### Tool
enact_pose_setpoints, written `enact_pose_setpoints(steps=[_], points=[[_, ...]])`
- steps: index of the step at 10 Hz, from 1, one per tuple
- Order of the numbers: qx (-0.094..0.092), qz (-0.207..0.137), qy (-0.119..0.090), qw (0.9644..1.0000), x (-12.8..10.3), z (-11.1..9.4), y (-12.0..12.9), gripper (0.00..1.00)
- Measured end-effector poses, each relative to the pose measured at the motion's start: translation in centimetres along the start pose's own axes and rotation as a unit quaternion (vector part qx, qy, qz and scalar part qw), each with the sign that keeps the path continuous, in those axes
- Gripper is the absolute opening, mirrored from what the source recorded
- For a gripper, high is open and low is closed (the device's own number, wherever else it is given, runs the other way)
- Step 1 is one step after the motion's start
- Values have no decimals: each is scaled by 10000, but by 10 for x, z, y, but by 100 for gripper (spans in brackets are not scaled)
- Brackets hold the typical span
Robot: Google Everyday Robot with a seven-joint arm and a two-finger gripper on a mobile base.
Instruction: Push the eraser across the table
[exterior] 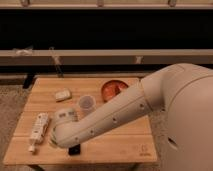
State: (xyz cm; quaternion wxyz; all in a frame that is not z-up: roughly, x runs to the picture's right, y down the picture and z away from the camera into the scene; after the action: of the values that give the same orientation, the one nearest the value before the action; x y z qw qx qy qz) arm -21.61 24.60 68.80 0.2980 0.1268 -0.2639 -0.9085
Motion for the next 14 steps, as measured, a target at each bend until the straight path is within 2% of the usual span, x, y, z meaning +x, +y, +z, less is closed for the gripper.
enact_pose_setpoints(steps=[2, 3, 9, 12, 14], points=[[179, 147, -128, 9996, -34, 5, 3, 60], [235, 191, -157, 9994, -41, 6, 4, 60], [239, 184, -173, 9994, -41, 7, 5, 60], [289, -104, -229, 9993, -38, 26, -7, 60], [350, -313, -191, 9987, -40, 26, -24, 60]])
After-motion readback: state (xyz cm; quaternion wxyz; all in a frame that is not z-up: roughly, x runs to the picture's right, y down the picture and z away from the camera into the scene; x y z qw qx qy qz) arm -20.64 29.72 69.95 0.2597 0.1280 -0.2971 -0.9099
